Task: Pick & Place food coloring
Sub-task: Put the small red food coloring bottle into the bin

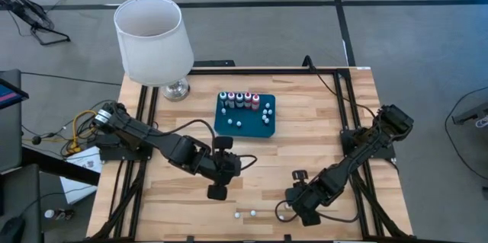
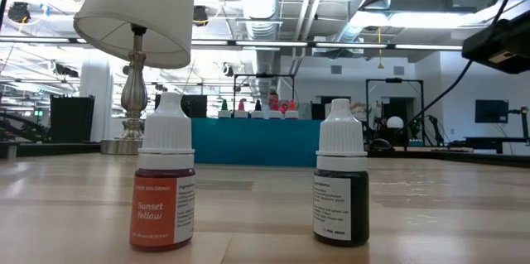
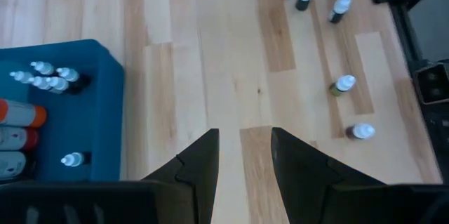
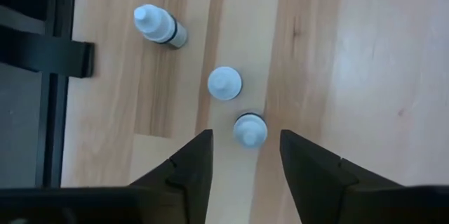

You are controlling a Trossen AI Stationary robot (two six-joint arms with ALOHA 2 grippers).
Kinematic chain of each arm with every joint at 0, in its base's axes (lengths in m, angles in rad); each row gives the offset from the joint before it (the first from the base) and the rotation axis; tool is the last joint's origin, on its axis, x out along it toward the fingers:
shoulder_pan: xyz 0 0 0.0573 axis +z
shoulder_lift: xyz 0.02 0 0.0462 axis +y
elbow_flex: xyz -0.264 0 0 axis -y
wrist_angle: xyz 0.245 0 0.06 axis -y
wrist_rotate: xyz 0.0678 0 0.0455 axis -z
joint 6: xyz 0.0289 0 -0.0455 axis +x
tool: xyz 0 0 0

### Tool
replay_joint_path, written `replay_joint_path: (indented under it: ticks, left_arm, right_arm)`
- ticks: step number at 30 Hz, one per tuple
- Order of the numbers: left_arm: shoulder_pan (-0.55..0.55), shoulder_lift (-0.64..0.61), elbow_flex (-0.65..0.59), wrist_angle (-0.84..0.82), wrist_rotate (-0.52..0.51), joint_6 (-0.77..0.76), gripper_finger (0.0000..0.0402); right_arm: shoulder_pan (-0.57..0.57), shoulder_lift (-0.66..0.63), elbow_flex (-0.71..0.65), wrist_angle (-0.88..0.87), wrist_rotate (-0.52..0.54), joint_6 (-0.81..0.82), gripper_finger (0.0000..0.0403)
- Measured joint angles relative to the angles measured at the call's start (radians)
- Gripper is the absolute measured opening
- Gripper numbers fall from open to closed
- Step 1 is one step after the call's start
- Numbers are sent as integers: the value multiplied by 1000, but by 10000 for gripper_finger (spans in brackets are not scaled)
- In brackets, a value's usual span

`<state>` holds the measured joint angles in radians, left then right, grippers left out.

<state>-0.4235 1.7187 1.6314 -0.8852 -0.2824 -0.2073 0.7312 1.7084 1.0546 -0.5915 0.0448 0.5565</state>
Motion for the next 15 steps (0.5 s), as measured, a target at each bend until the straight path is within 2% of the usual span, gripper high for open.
replay_joint_path:
  ticks: [15]
  left_arm:
    - [1,0,0,-9,-39,-9,124]
  right_arm:
    - [-17,27,0,34,6,-33,134]
